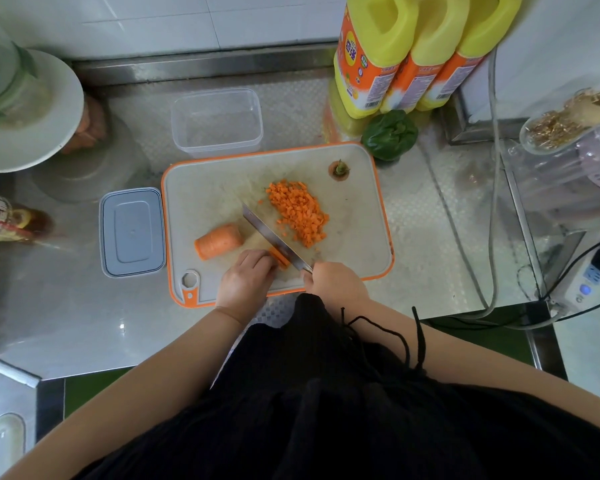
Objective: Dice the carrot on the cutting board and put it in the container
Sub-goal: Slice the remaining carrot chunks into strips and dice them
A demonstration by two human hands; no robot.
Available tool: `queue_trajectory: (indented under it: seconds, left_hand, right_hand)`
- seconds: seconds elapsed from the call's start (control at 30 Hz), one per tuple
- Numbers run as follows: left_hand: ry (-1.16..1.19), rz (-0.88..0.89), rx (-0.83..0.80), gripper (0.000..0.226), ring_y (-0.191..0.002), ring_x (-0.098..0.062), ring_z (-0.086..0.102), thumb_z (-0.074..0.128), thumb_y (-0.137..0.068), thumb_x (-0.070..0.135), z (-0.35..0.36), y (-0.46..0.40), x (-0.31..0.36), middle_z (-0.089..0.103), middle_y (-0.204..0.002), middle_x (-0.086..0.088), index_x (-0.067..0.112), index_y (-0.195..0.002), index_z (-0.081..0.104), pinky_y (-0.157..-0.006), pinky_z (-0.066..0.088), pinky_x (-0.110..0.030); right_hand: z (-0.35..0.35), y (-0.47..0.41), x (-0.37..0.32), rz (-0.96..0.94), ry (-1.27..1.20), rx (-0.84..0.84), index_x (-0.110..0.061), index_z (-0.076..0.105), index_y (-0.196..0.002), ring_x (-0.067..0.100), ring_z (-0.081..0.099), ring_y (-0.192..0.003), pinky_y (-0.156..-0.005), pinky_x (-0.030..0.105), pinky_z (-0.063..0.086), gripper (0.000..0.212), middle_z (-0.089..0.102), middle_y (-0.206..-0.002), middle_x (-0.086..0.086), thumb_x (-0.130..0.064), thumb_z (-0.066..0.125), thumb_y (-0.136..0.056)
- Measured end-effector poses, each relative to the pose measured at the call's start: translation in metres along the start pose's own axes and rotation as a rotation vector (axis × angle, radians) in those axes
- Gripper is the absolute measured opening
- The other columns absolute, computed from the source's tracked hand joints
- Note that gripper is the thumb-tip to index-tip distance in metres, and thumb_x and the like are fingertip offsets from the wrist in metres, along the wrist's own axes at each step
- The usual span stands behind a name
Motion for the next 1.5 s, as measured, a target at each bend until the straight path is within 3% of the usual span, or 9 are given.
queue_trajectory:
  seconds: [0.37,0.53,0.67,0.8,1.03,1.2,1.33,1.5]
  left_hand:
    - [0.009,0.020,-0.013,0.009,-0.089,-0.027,0.065,0.064,-0.090,0.010,0.006,-0.007,-0.003,0.068,-0.096,-0.007,0.006,-0.092,0.072,-0.072,0.057,-0.038]
    - [0.012,0.017,-0.001,0.010,-0.089,-0.027,0.066,0.065,-0.090,0.010,0.004,-0.008,-0.003,0.069,-0.096,-0.006,0.006,-0.092,0.073,-0.071,0.058,-0.038]
    - [0.011,0.017,0.001,0.010,-0.088,-0.027,0.066,0.065,-0.089,0.009,0.005,-0.008,-0.003,0.070,-0.095,-0.006,0.007,-0.091,0.074,-0.072,0.057,-0.037]
    - [0.004,0.006,-0.015,0.012,-0.089,-0.025,0.065,0.072,-0.083,0.003,0.006,-0.008,-0.005,0.070,-0.097,-0.006,0.007,-0.094,0.074,-0.071,0.057,-0.036]
    - [0.015,-0.009,-0.015,0.015,-0.090,-0.023,0.063,0.077,-0.080,0.002,0.007,-0.010,-0.004,0.070,-0.098,-0.004,0.010,-0.094,0.075,-0.073,0.056,-0.035]
    - [0.018,-0.016,-0.031,0.014,-0.090,-0.024,0.065,0.074,-0.083,0.003,0.008,-0.009,-0.005,0.070,-0.099,-0.004,0.010,-0.095,0.075,-0.073,0.056,-0.035]
    - [0.011,-0.016,-0.020,0.010,-0.089,-0.022,0.063,0.069,-0.086,0.007,0.005,-0.008,-0.003,0.069,-0.098,-0.003,0.010,-0.094,0.074,-0.071,0.056,-0.034]
    - [-0.038,0.044,-0.051,0.015,-0.090,-0.024,0.062,0.068,-0.084,0.003,0.000,-0.004,0.002,0.068,-0.100,-0.004,0.009,-0.097,0.072,-0.071,0.057,-0.034]
  right_hand:
    - [0.007,-0.006,-0.001,0.038,-0.001,-0.044,-0.008,0.059,-0.102,0.026,0.062,-0.089,-0.076,0.037,0.050,0.032,0.063,-0.095,0.009,-0.032,0.038,-0.101]
    - [0.006,-0.006,-0.003,0.033,0.012,-0.056,-0.010,0.059,-0.093,0.027,0.062,-0.083,-0.067,0.034,0.046,0.022,0.053,-0.077,0.003,-0.024,0.044,-0.098]
    - [0.005,-0.007,-0.006,0.032,0.025,-0.073,-0.009,0.060,-0.086,0.027,0.062,-0.081,-0.063,0.033,0.045,0.016,0.057,-0.077,0.006,-0.017,0.049,-0.094]
    - [0.007,-0.010,-0.008,0.087,0.026,-0.060,-0.010,0.062,-0.093,0.025,0.060,-0.082,-0.065,0.031,0.042,0.014,0.058,-0.082,0.004,-0.015,0.049,-0.094]
    - [0.011,-0.014,-0.010,0.142,0.032,-0.056,-0.010,0.062,-0.095,0.022,0.055,-0.075,-0.065,0.030,0.043,0.015,0.046,-0.069,-0.001,-0.010,0.048,-0.091]
    - [0.017,-0.016,-0.008,0.144,0.017,-0.052,-0.012,0.061,-0.099,0.021,0.056,-0.078,-0.065,0.031,0.043,0.017,0.049,-0.073,-0.001,-0.021,0.047,-0.097]
    - [0.013,-0.016,-0.005,0.098,-0.016,-0.055,-0.007,0.058,-0.103,0.026,0.060,-0.090,-0.069,0.033,0.042,0.032,0.059,-0.091,0.007,-0.032,0.038,-0.102]
    - [0.009,-0.019,0.002,0.056,-0.072,-0.067,-0.007,0.054,-0.093,0.029,0.060,-0.088,-0.068,0.034,0.042,0.030,0.052,-0.082,0.007,-0.032,0.040,-0.101]
Point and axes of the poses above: each hand's wrist, its own y-axis away from the middle knuckle, its own z-axis out of the palm, x = y × z, the point moved 3 cm from there along -y, towards the middle knuckle
